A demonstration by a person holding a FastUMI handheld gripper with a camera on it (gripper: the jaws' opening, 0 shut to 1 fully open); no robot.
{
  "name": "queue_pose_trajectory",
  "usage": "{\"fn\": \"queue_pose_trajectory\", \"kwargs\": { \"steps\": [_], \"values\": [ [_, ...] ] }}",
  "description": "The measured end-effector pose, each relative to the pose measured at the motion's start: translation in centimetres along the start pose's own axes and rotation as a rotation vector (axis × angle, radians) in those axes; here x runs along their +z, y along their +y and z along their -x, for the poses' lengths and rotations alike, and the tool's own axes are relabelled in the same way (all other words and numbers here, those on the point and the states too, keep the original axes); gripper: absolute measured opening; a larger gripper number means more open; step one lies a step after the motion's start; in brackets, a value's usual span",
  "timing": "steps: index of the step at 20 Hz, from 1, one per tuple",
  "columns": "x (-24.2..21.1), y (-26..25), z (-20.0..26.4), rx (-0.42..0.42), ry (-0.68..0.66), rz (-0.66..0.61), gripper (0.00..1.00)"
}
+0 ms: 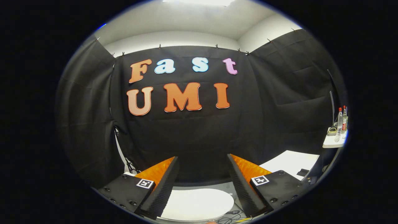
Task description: Open the toilet lid.
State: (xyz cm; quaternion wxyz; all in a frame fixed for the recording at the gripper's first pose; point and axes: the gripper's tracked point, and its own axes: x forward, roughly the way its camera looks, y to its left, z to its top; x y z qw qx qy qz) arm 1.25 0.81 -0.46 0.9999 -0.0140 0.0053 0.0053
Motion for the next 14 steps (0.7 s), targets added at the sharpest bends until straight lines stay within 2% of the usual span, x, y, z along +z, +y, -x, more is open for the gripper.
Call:
{"fn": "queue_pose_trajectory", "kwargs": {
  "steps": [14],
  "values": [
    [0.09,-0.52,0.38,-0.013,0.0,0.0,0.98]
  ]
}}
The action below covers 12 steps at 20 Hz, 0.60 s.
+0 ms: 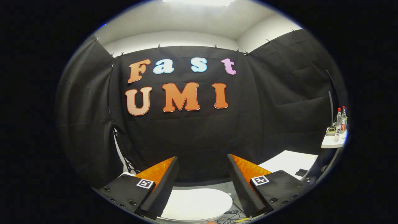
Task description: Open the toilet lid.
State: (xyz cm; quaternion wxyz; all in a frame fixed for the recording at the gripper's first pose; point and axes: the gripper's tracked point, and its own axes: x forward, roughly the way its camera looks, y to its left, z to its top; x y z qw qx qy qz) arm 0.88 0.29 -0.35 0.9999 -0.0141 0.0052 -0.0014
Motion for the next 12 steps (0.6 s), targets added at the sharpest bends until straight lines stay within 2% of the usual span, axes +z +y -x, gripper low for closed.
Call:
{"fn": "queue_pose_trajectory", "kwargs": {
  "steps": [12],
  "values": [
    [0.19,0.49,-0.14,0.005,-0.005,0.01,0.98]
  ]
}}
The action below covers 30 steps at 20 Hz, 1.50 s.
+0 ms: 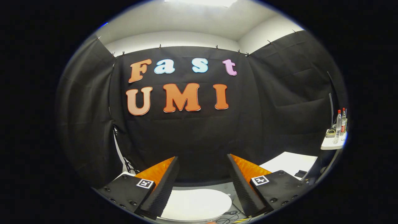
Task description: Open the toilet lid.
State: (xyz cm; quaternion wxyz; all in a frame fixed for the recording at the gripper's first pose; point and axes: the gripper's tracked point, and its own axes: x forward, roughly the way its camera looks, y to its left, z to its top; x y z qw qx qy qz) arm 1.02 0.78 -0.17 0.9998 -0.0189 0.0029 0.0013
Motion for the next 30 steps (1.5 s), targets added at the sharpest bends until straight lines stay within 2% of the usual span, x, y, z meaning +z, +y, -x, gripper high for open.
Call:
{"fn": "queue_pose_trajectory", "kwargs": {
  "steps": [20,25,30],
  "values": [
    [-1.7,-1.3,-0.2,-0.017,0.021,-0.028,0.98],
    [-4.5,-3.6,-0.5,-0.053,0.059,-0.048,0.98],
    [-7.8,-5.9,-0.5,-0.095,0.106,-0.13,0.98]
  ]
}}
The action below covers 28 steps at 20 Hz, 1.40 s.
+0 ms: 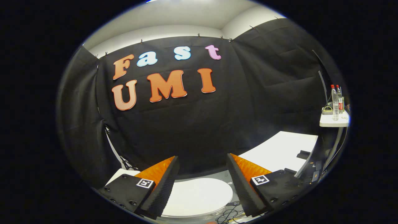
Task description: Open the toilet lid.
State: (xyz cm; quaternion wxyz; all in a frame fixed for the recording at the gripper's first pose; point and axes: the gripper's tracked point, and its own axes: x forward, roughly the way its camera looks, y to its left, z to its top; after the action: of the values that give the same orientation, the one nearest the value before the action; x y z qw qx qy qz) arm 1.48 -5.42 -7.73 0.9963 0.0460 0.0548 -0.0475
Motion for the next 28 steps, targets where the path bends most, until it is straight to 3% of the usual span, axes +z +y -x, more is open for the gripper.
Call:
{"fn": "queue_pose_trajectory", "kwargs": {
  "steps": [4,7,19,28],
  "values": [
    [-1.1,-2.3,-0.6,-0.036,-0.027,0.024,0.98],
    [-4.9,-5.6,-1.6,-0.094,0.009,0.011,0.98],
    [-22.5,-15.0,-4.3,-0.249,0.213,-0.213,0.99],
    [-32.7,-17.6,-3.5,-0.298,0.394,-0.439,0.98]
  ]
}}
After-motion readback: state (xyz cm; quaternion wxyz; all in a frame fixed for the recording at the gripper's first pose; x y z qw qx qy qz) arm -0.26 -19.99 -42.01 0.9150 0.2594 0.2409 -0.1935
